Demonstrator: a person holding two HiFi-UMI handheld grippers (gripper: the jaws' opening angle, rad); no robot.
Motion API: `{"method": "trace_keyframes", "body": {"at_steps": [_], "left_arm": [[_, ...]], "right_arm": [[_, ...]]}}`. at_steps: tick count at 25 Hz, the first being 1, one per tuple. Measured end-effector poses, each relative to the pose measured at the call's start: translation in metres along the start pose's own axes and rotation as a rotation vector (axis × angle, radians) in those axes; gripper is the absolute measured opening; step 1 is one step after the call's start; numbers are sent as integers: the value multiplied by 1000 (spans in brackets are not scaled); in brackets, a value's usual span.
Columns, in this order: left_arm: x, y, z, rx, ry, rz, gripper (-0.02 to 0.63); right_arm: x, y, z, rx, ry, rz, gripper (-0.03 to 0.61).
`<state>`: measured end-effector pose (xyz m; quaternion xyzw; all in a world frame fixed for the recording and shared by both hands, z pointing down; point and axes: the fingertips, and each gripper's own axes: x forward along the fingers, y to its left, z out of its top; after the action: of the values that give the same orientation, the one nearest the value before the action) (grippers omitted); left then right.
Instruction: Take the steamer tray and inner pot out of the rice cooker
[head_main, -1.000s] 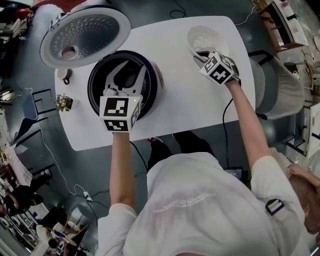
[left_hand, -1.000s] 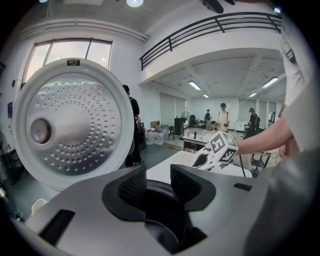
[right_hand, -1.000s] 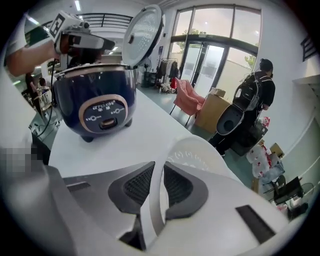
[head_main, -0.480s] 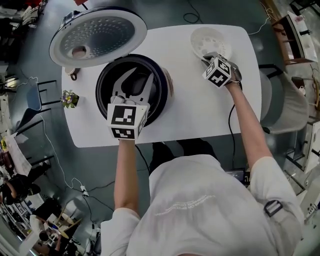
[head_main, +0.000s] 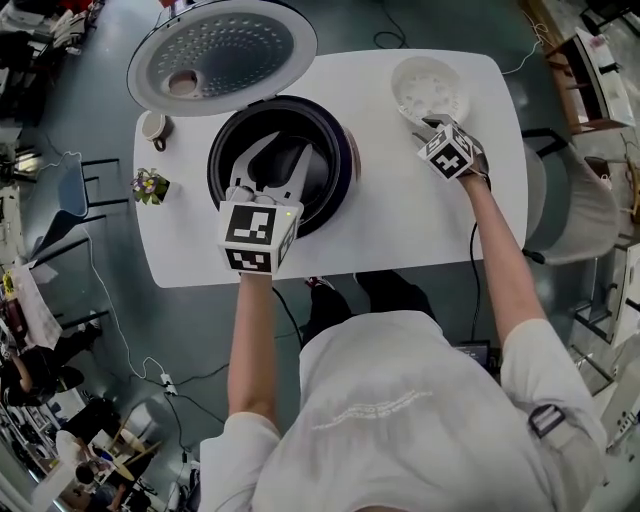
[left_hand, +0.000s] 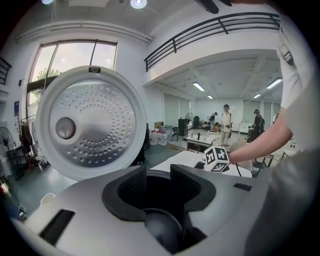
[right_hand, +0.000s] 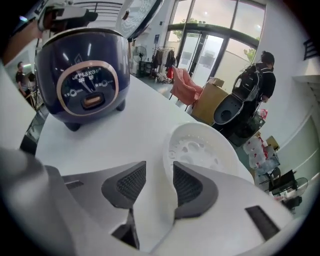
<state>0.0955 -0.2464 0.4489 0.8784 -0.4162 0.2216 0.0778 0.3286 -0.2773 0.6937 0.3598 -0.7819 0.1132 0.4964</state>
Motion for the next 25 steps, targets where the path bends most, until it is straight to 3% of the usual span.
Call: {"method": "trace_keyframes", "body": {"at_steps": [9, 15, 25], "left_arm": [[-53, 27, 0, 1, -37, 16, 163], [-90, 46, 0, 9, -73, 29, 163], [-162, 87, 3, 13, -150, 58, 163]], "right_arm": [[-93, 20, 48, 259, -237, -78, 187], [-173, 22, 94, 356, -441, -156, 189], [-288, 76, 177, 372, -686, -215, 187]]}}
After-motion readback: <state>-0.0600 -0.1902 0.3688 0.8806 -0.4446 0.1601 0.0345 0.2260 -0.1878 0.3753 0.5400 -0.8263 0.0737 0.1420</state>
